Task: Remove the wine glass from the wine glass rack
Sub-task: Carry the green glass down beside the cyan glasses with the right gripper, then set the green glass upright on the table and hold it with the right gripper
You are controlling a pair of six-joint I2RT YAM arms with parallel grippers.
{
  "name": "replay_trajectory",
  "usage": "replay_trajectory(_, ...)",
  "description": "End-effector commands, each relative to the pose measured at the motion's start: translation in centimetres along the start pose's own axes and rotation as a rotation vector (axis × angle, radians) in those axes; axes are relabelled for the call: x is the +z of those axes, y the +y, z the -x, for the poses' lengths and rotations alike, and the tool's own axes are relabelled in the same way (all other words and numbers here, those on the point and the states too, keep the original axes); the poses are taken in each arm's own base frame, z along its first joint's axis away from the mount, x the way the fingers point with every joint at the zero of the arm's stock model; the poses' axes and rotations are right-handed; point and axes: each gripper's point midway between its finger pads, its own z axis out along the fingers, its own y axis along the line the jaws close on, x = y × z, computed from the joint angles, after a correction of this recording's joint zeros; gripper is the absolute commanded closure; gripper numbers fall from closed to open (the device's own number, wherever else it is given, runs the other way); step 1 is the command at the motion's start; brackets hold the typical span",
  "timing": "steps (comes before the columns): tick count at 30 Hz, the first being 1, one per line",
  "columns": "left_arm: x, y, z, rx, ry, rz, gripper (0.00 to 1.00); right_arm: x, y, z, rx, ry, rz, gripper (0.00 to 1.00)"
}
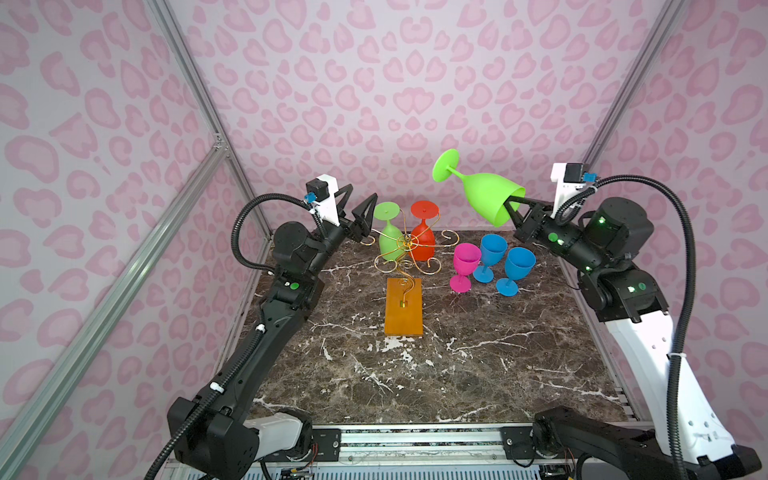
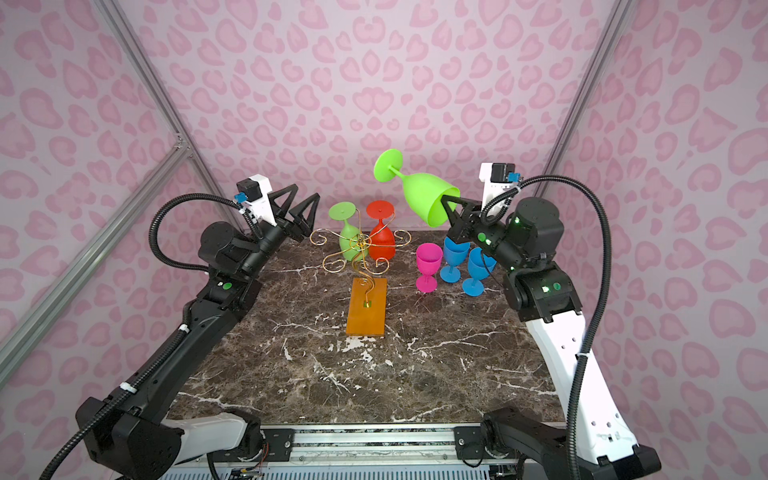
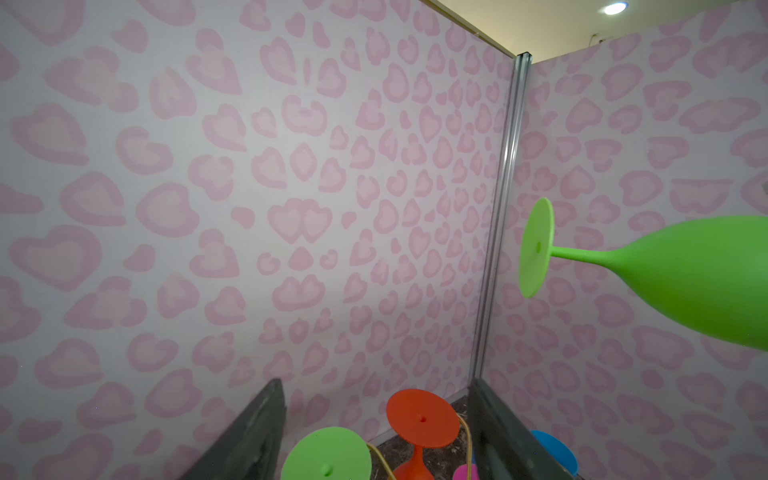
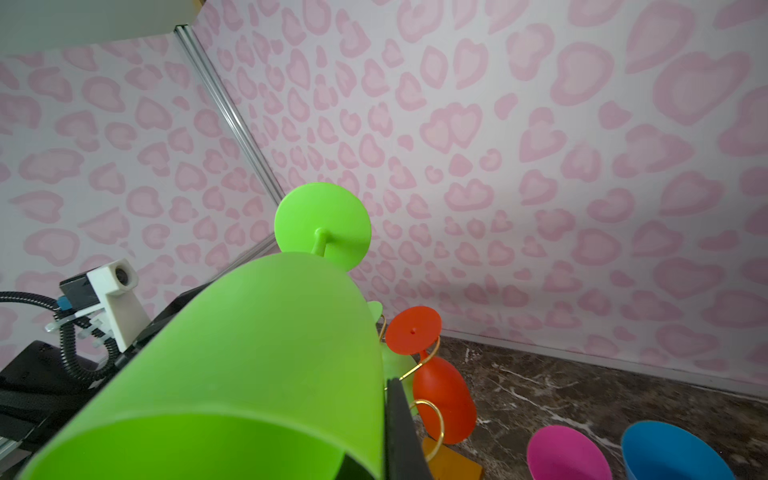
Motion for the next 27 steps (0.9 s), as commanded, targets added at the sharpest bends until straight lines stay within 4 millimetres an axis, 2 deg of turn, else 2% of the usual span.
replay_trajectory(1, -0.9, 2.0, 1.2, 0.045, -0.037, 0.102, 0.25, -2.5, -2.9, -1.8, -0.012, 0.064, -0.144, 1.00)
replay_trajectory(8, -3.2, 6.2, 1.0, 0.031, -0.024, 0.257, 0.19, -9.3, -6.4, -4.5, -0.064, 0.188, -0.410, 1.00)
replay_trajectory(12, -5.0, 8.7, -0.1, -0.027, -0.025, 0.319, 0.17, -12.5, -7.8, -7.8, -0.069, 0.330, -0.527, 1.00)
replay_trajectory(15, -6.3, 10.1, -1.1, -0.018, -0.021, 0.364, 0.15, -14.0, -8.2, -10.4, -0.060, 0.444, -0.558, 1.00)
replay_trajectory(19, -7.4, 11.2, -2.1, 0.014, -0.007, 0.402, 0.12, -14.9, -9.5, -13.5, -0.046, 0.587, -0.605, 1.00)
replay_trajectory(22, -8.3, 11.9, -2.9, 0.040, 0.013, 0.423, 0.10, -15.4, -11.4, -15.4, -0.058, 0.680, -0.684, 1.00)
replay_trajectory(24, -8.8, 12.3, -3.2, 0.072, 0.026, 0.445, 0.10, -16.0, -13.4, -17.7, -0.058, 0.776, -0.760, 1.00)
replay_trajectory(27, -9.3, 12.9, -3.8, 0.106, 0.046, 0.477, 0.07, -16.7, -15.2, -19.4, -0.059, 0.838, -0.844, 1.00)
